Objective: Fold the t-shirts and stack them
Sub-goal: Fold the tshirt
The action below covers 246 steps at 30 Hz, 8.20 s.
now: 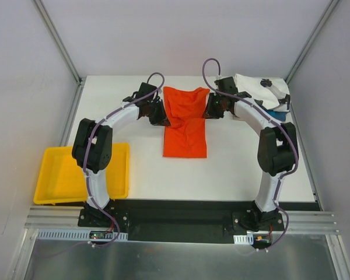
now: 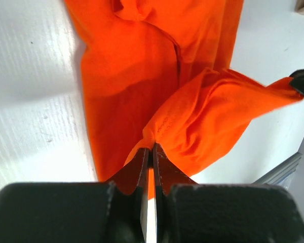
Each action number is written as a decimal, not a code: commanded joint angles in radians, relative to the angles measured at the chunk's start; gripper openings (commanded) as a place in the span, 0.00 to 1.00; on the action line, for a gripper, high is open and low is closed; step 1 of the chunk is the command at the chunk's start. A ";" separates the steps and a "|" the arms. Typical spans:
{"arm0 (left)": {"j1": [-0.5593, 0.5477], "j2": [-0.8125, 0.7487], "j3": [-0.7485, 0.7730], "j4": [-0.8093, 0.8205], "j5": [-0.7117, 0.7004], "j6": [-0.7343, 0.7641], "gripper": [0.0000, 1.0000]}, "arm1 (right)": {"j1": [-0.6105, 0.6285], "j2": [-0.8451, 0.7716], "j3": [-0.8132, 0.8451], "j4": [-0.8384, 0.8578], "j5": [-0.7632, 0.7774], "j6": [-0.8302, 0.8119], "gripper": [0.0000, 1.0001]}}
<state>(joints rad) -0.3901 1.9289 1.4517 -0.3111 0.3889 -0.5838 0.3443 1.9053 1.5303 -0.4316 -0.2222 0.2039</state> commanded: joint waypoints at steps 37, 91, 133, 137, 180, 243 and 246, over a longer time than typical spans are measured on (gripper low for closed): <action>0.022 -0.372 -0.451 0.038 0.027 -0.033 0.99 | 0.004 -0.190 -0.357 0.238 -0.264 0.064 0.96; 0.005 -0.090 -0.527 0.185 0.036 -0.142 0.00 | 0.033 -0.161 -0.720 0.289 -0.190 0.200 0.01; -0.127 -1.046 -0.605 -0.071 -0.134 -0.071 0.00 | 0.138 -0.907 -0.615 -0.469 -0.399 -0.124 0.01; -0.125 -0.969 -0.562 -0.043 -0.177 -0.059 0.00 | 0.055 -0.856 -0.601 -0.437 -0.440 -0.149 0.01; 0.008 0.149 0.231 -0.006 -0.067 0.035 0.21 | -0.232 -0.019 -0.099 -0.234 -0.193 -0.138 0.29; -0.179 -0.199 -0.240 0.221 0.050 -0.039 0.99 | -0.031 -0.358 -0.461 0.140 -0.379 0.060 0.97; -0.153 -0.104 -0.199 0.218 -0.004 -0.036 0.99 | -0.030 -0.298 -0.464 0.174 -0.384 0.080 0.97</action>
<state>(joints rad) -0.5709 1.7317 1.1969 -0.0780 0.4511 -0.6544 0.3088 1.5463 1.0824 -0.3294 -0.5716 0.2344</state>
